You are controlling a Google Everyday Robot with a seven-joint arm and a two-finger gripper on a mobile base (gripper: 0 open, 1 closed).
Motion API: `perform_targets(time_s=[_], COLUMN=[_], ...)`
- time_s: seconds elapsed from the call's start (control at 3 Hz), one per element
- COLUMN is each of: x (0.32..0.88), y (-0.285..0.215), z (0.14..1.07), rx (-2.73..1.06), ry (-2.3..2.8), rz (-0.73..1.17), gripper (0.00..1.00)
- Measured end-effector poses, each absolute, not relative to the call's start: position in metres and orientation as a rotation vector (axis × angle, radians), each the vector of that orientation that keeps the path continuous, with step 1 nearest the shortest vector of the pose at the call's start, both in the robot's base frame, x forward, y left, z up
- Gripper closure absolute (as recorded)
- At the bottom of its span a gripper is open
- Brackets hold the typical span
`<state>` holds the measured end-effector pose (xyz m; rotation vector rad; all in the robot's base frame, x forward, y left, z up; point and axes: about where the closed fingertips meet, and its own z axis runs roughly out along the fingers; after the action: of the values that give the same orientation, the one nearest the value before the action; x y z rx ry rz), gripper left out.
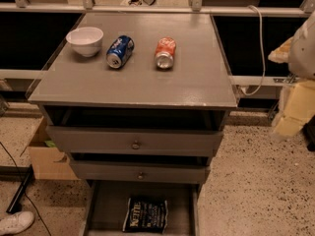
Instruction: Pick blue chip bag from bottom drawer and place on counter
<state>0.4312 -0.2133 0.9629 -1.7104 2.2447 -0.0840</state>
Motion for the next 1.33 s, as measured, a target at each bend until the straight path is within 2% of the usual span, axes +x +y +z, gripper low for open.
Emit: perform_targets(time_s=[1.33], x=[0.396], y=[-0.193], z=[0.869], rx=[-1.670], ry=[2.314], rz=[0.091], gripper=[0.00])
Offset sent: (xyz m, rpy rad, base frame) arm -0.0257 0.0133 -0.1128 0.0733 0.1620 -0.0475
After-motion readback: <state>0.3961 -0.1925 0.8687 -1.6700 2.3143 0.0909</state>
